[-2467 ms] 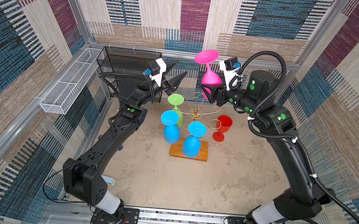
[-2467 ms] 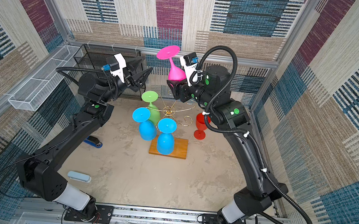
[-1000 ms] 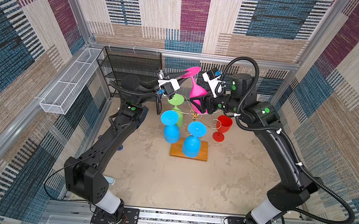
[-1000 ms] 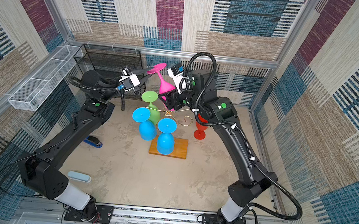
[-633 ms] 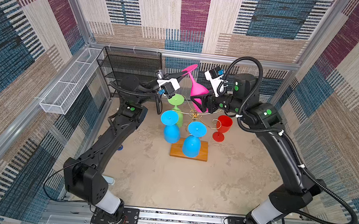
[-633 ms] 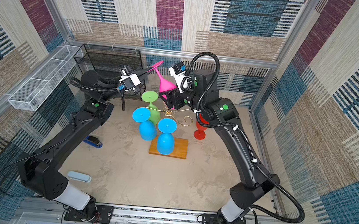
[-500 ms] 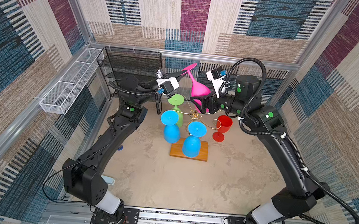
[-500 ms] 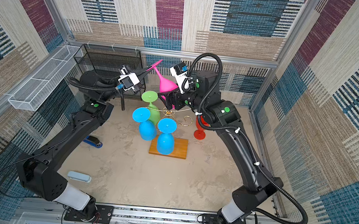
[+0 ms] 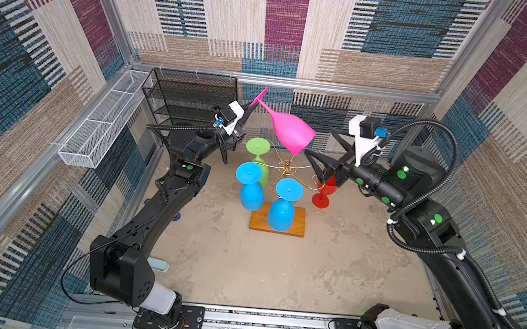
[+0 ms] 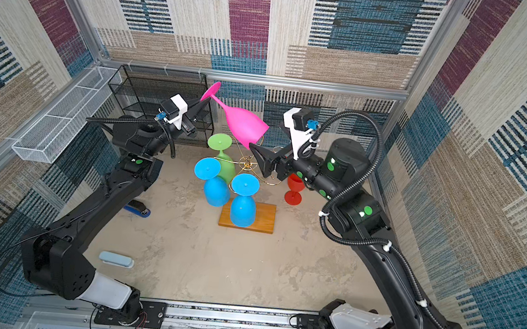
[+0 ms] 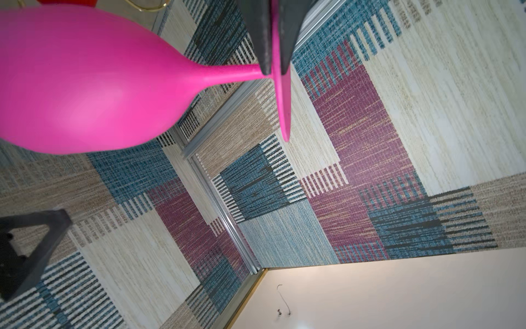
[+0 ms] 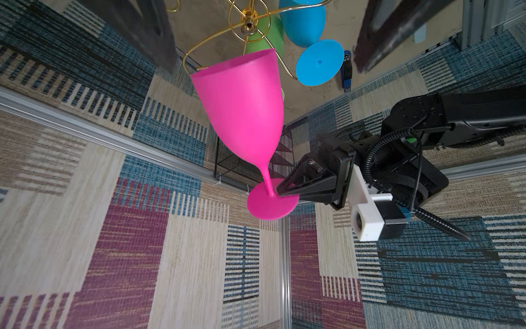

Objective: Take the wine glass off the wine glass rack
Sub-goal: Pick up the wine glass from the wine glass rack.

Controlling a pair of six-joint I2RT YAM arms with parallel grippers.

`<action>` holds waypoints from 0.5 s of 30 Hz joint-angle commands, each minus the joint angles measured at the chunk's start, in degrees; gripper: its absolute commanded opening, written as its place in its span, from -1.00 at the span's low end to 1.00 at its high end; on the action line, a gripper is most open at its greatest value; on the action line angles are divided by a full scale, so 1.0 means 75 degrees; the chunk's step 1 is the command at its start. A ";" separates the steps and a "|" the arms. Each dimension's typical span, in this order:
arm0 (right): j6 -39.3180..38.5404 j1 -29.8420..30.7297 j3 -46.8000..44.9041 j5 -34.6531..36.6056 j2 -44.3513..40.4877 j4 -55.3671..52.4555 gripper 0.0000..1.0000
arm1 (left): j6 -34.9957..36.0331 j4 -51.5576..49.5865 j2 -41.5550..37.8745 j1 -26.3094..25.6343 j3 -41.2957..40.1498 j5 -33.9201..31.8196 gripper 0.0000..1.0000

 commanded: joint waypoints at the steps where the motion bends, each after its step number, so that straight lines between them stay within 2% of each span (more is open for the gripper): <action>1: 0.0159 -0.0032 -0.0733 0.0579 -0.0616 0.1240 0.98 | -0.1465 0.0497 -0.0186 0.0095 -0.0176 -0.0766 -1.00; 6: 0.0555 -0.0092 -0.1310 0.0680 -0.0906 0.1505 0.97 | -0.2227 0.0155 -0.0373 0.0146 -0.0284 -0.0853 -1.00; 11: 0.0756 -0.0133 -0.1154 0.0351 -0.0540 0.1616 0.58 | -0.2627 0.0195 -0.0574 0.0169 -0.0585 -0.0944 -1.00; 15: 0.0784 -0.0155 -0.0806 0.0076 -0.0041 0.1540 0.42 | -0.2864 0.0282 -0.0636 0.0181 -0.0758 -0.0911 -1.00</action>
